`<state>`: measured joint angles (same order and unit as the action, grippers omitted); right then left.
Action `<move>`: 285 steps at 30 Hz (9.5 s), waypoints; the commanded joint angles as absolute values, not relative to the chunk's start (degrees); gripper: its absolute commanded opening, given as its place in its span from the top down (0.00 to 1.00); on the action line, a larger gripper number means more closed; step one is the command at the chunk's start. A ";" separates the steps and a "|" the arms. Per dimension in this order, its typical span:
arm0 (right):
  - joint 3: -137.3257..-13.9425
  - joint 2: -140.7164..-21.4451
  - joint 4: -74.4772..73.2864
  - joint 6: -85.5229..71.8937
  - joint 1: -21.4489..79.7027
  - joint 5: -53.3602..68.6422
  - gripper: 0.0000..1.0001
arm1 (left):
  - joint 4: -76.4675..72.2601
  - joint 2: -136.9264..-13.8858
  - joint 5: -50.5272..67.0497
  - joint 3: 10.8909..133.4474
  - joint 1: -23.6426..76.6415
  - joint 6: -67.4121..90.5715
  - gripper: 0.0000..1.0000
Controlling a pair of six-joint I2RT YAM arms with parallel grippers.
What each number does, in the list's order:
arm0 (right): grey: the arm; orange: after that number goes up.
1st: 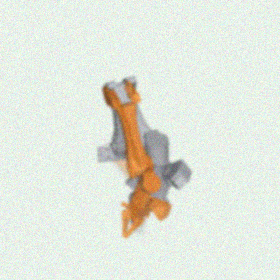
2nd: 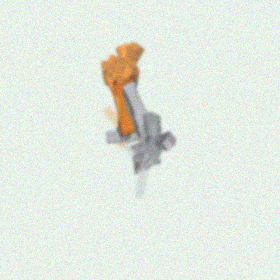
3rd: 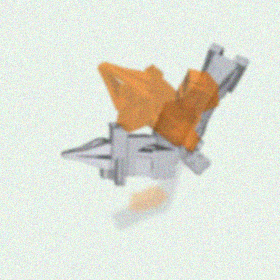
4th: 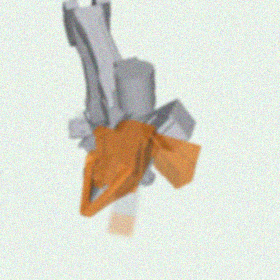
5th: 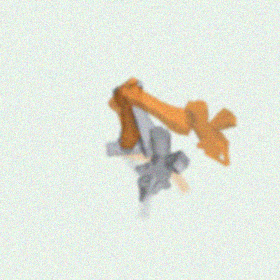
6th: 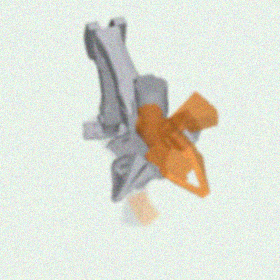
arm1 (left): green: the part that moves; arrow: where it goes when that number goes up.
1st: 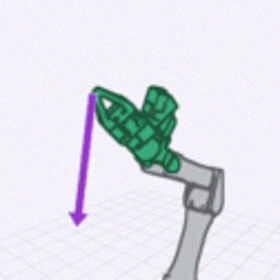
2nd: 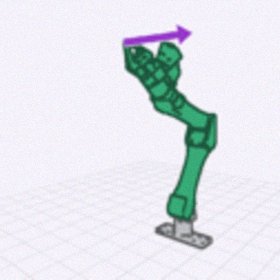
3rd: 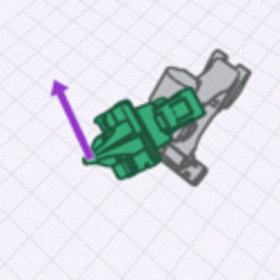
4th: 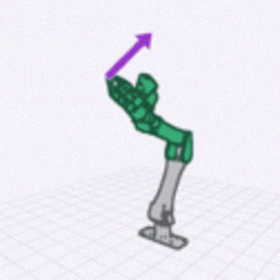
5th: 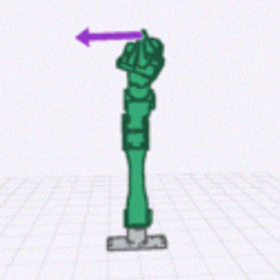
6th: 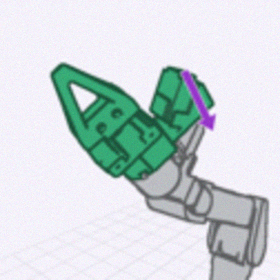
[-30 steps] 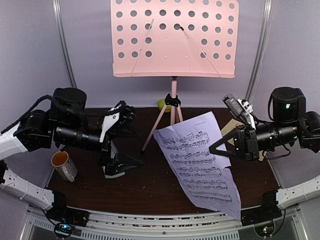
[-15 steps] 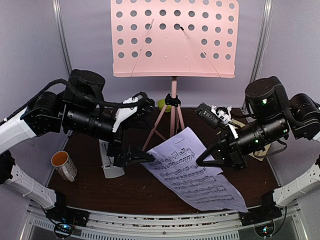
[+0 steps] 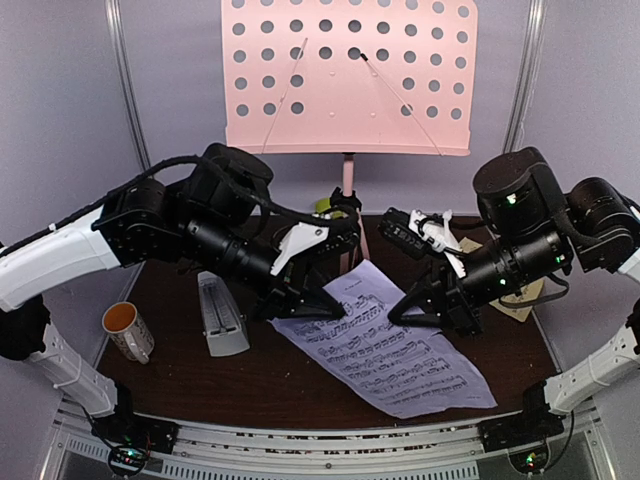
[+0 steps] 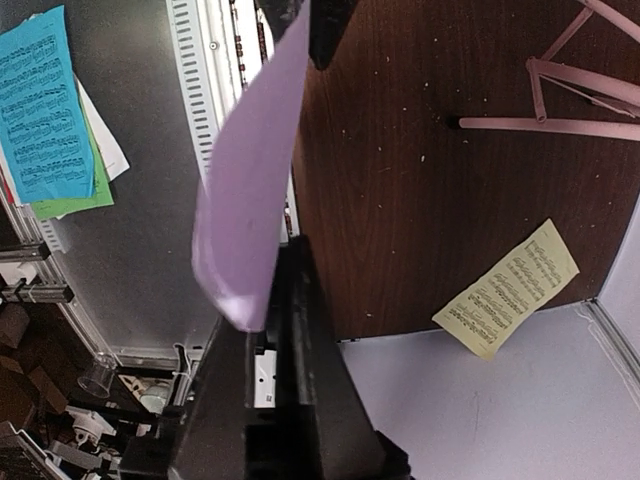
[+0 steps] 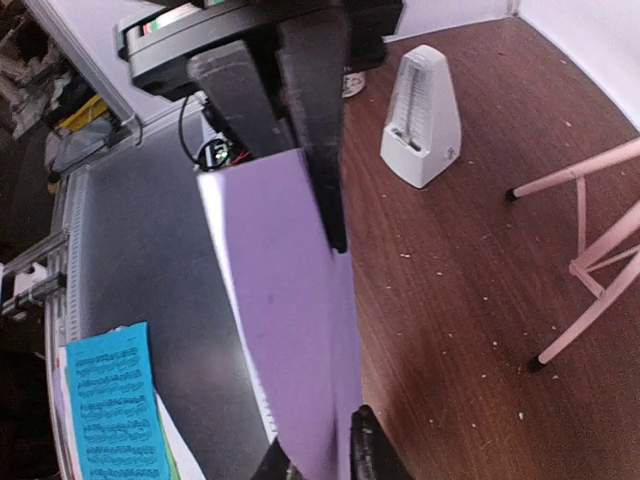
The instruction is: Set up the instrument practice props
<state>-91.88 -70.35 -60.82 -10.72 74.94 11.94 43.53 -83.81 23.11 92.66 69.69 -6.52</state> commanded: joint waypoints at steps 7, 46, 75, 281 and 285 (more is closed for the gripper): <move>-74.29 -50.38 -45.00 -15.47 74.92 -1.91 0.00 | 29.59 -74.71 25.15 85.13 65.83 -0.85 1.00; -65.44 -42.59 -43.67 -13.97 74.65 -10.71 1.00 | 37.19 -68.01 19.28 82.64 51.10 -1.34 0.24; -94.58 -75.77 -73.78 -11.70 74.70 12.67 1.00 | 47.90 -72.70 23.66 87.86 61.76 -17.60 0.09; -134.50 -98.22 -17.49 -7.27 47.56 10.75 1.00 | 12.05 -84.66 4.87 108.29 51.50 -10.54 1.00; -135.43 -99.63 -16.57 -6.42 47.80 12.25 1.00 | 12.04 -84.60 5.22 108.19 51.50 -10.75 1.00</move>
<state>-133.08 -98.30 -19.62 -8.21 47.27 9.74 16.93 -86.56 2.26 108.25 51.20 -9.87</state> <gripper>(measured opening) 0.009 0.024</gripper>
